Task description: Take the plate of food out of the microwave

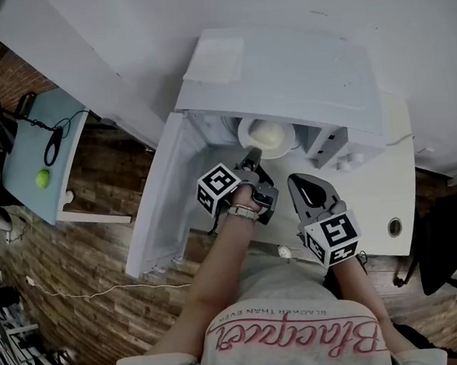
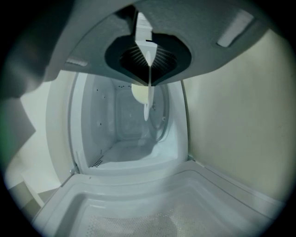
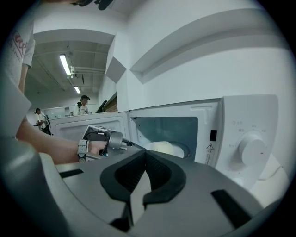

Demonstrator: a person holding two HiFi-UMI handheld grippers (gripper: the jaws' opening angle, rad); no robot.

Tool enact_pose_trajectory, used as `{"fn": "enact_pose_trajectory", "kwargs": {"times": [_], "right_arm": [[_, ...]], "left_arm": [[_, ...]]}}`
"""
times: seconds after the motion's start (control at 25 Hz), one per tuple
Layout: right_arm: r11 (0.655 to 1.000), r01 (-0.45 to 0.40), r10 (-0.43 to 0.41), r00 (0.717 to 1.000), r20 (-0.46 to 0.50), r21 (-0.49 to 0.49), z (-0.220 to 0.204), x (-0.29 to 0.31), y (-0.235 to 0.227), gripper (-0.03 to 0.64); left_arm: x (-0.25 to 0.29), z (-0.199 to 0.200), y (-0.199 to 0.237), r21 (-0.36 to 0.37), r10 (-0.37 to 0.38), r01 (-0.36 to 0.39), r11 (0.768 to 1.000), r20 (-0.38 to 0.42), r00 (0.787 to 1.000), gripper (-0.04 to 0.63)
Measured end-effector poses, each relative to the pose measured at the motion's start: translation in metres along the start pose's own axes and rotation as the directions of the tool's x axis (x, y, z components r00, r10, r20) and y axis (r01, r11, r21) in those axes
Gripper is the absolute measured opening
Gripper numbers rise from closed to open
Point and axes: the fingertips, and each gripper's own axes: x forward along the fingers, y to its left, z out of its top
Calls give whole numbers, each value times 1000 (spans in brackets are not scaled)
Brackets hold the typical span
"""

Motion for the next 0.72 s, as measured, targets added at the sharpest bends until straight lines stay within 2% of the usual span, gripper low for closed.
{"fn": "enact_pose_trajectory", "kwargs": {"times": [0.32,0.72], "right_arm": [[1000,-14,15,999,35,-13,5,-11,10,11],[1000,6,-5,997,81,-21,10,-30,17,11]], "left_arm": [[-14,-3,-5,-16,-51,51,999,26,998,18],[-38,-10,-11,-26,-101,103,994,44,994,18]]}}
